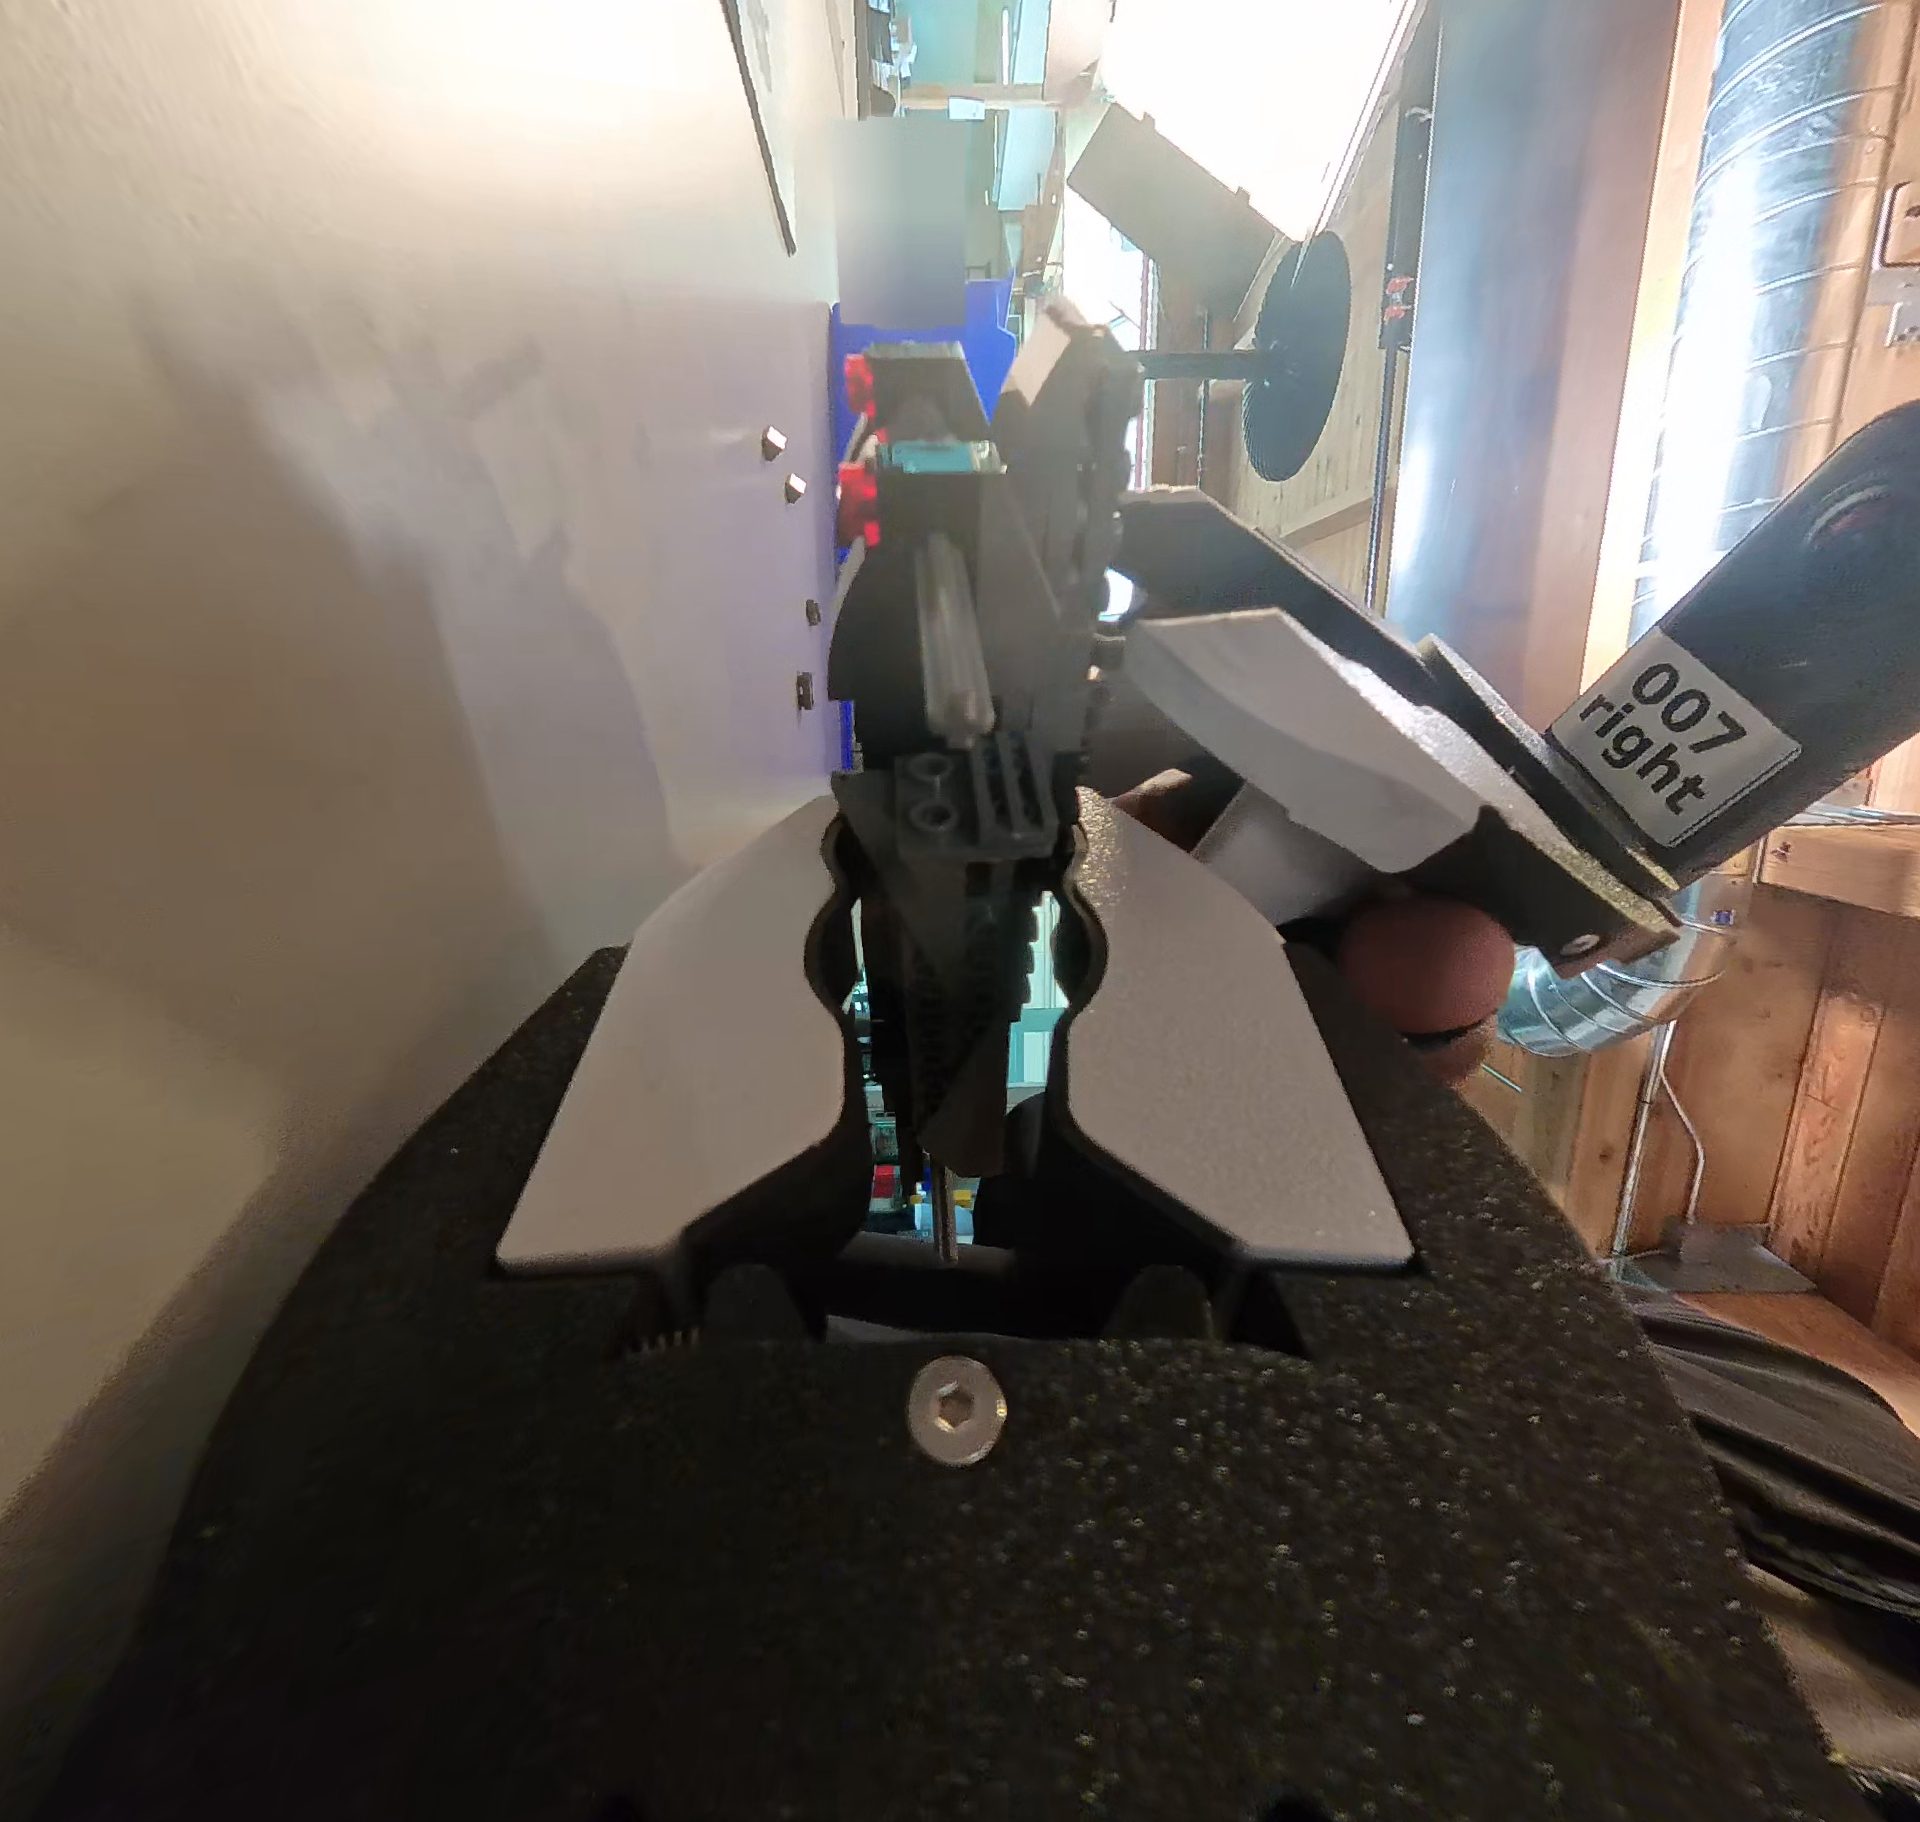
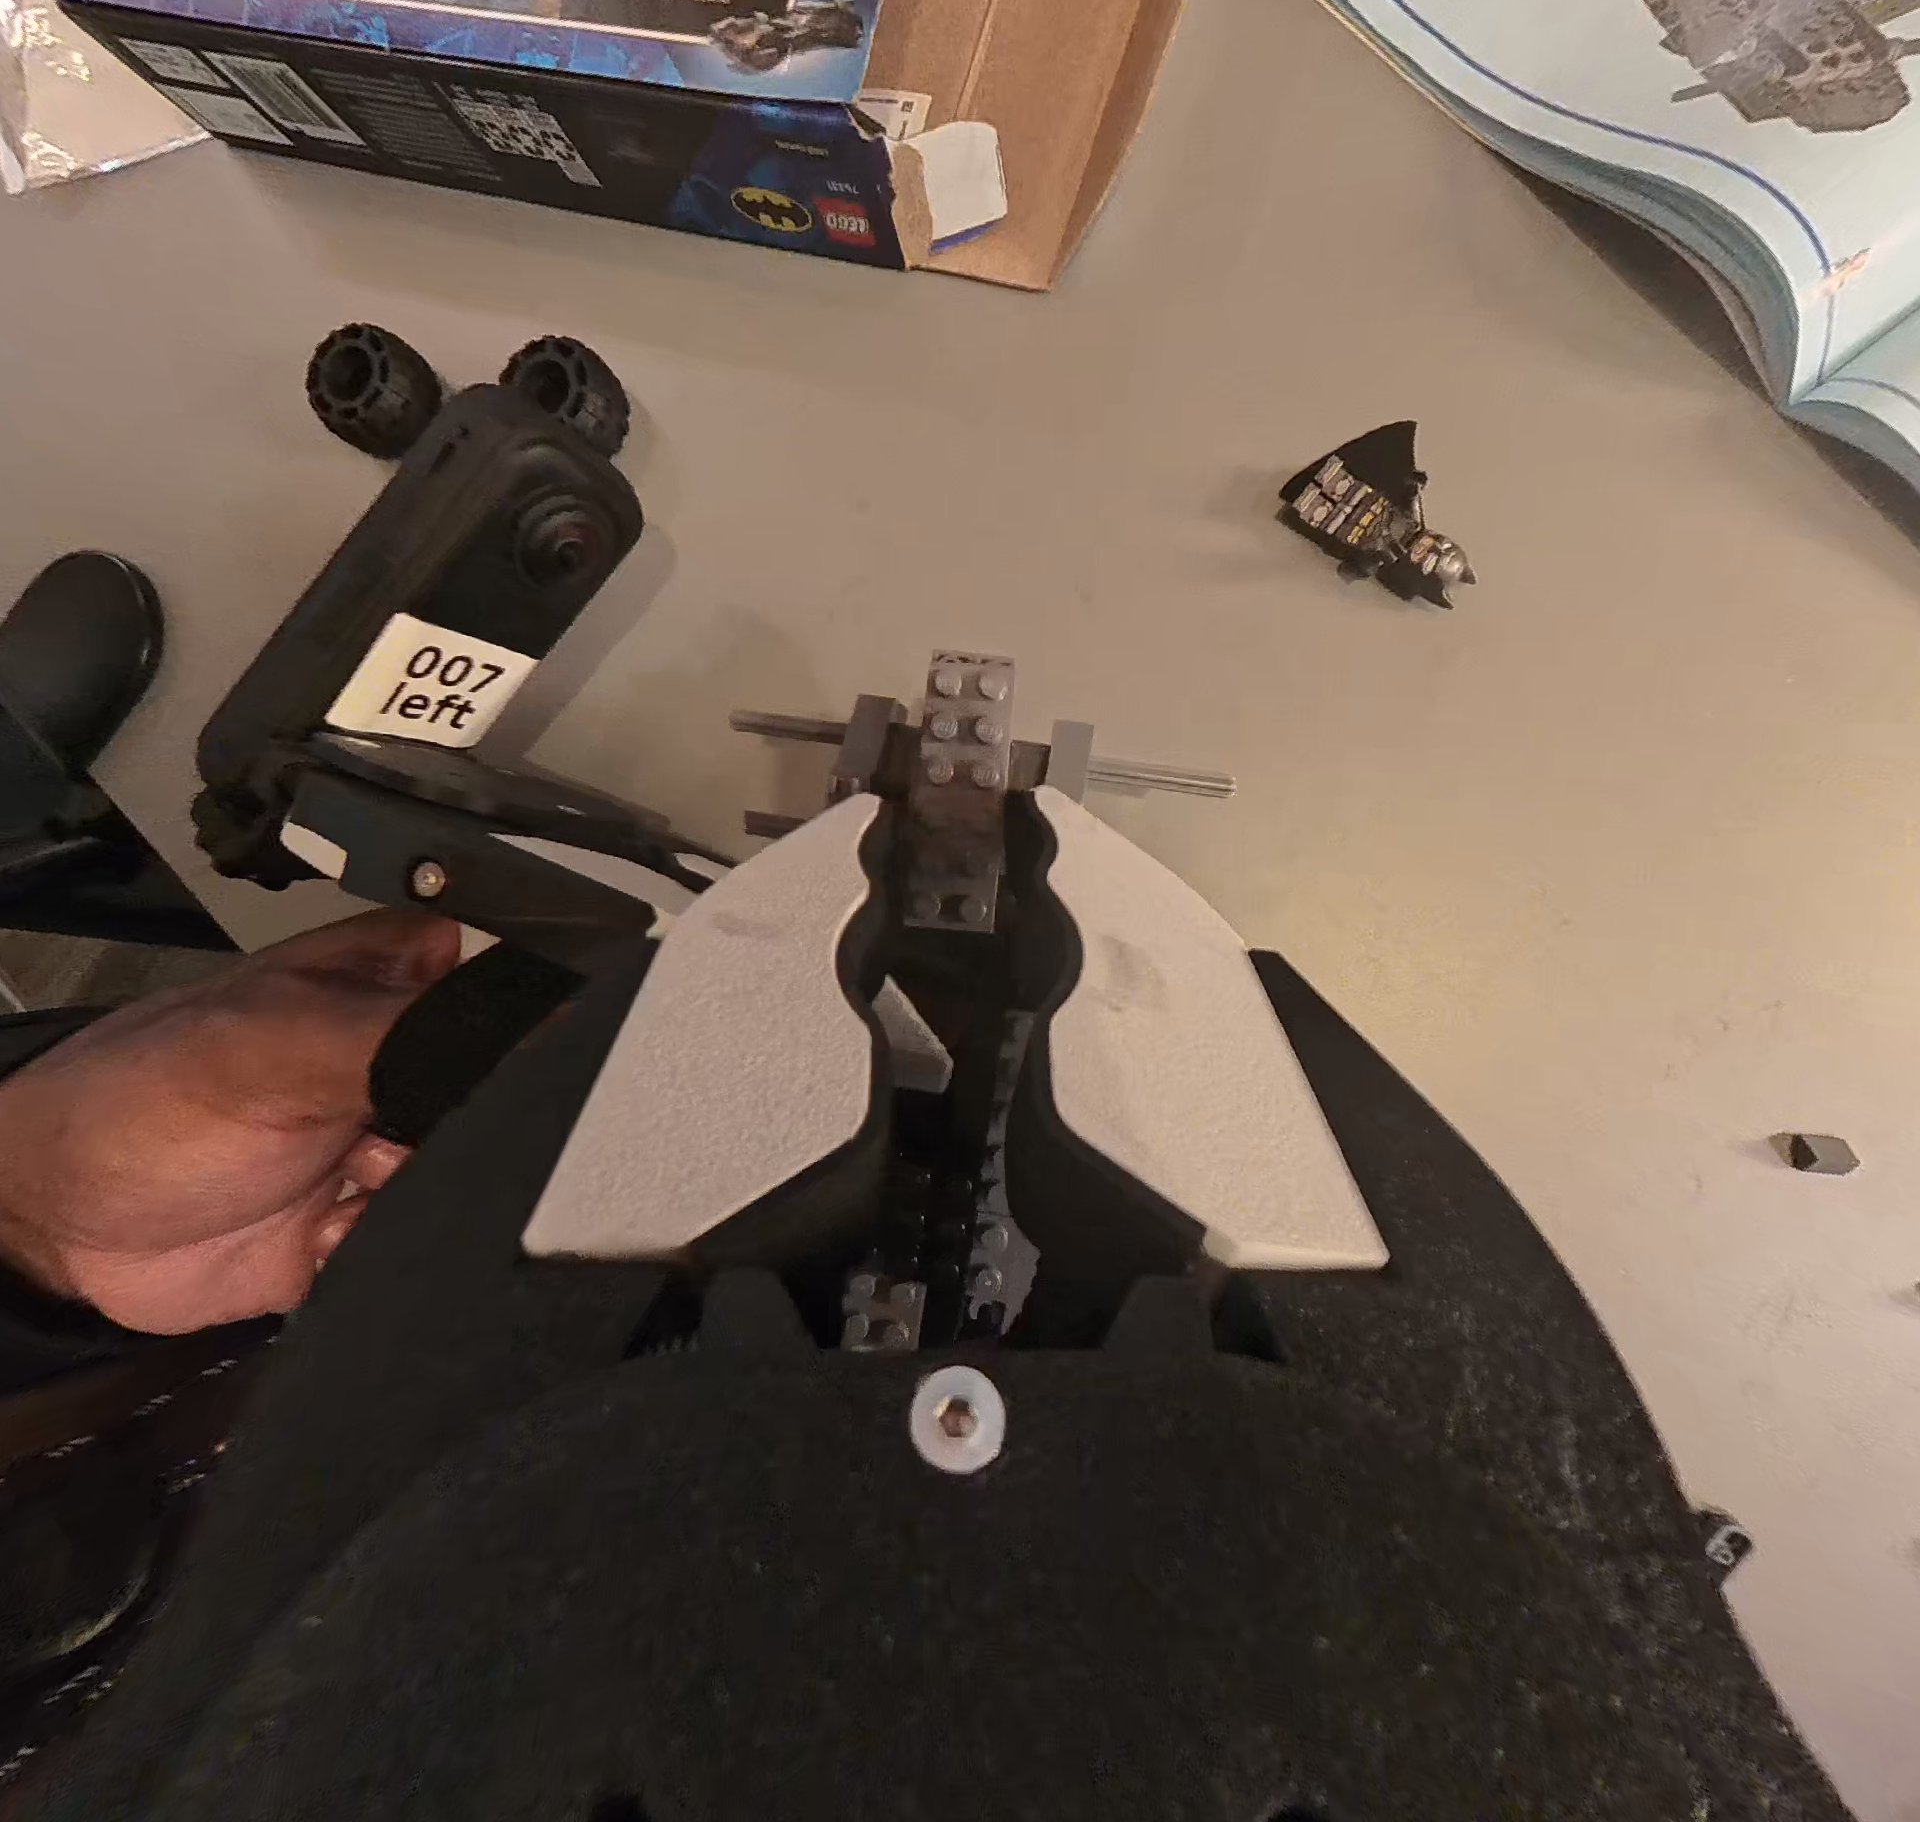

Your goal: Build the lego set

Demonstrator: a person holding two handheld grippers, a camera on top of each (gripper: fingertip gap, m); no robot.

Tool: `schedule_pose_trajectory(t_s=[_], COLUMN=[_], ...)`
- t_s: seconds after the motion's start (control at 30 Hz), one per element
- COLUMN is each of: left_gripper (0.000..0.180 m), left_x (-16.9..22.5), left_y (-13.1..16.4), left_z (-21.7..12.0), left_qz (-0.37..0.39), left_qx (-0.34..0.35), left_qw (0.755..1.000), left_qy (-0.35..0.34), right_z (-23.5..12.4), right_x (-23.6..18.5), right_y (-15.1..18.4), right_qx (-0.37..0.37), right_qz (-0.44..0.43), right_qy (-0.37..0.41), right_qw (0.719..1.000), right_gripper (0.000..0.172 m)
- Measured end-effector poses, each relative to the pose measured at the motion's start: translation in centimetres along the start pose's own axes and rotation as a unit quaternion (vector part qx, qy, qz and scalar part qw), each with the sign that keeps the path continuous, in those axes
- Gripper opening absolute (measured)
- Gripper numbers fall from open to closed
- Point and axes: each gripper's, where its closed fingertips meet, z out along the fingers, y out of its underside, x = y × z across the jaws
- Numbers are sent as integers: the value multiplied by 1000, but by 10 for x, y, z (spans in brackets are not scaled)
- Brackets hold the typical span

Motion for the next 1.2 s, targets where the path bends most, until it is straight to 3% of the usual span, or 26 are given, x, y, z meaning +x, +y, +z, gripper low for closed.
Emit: schedule_pose_trajectory(t_s=[0.4,0.53,0.73,1.0,1.2], left_gripper=[35,35,35,35,34], left_x=[10,16,32,33,21], left_y=[11,25,43,33,29], left_z=[-3,-6,-7,-1,-3], left_qz=[-1,-7,-1,6,-7], left_qx=[-52,-118,-233,-305,-361], left_qw=[998,992,971,951,932], left_qy=[25,36,62,52,13], right_z=[-28,-43,-52,-63,-63], right_x=[11,24,29,31,38], right_y=[1,8,17,10,22], right_qx=[22,0,-43,-37,-19], right_qz=[-39,-115,-227,-171,-105], right_qy=[-23,-70,-171,-300,-326], right_qw=[999,991,958,938,939], right_gripper=[39,45,61,62,63])
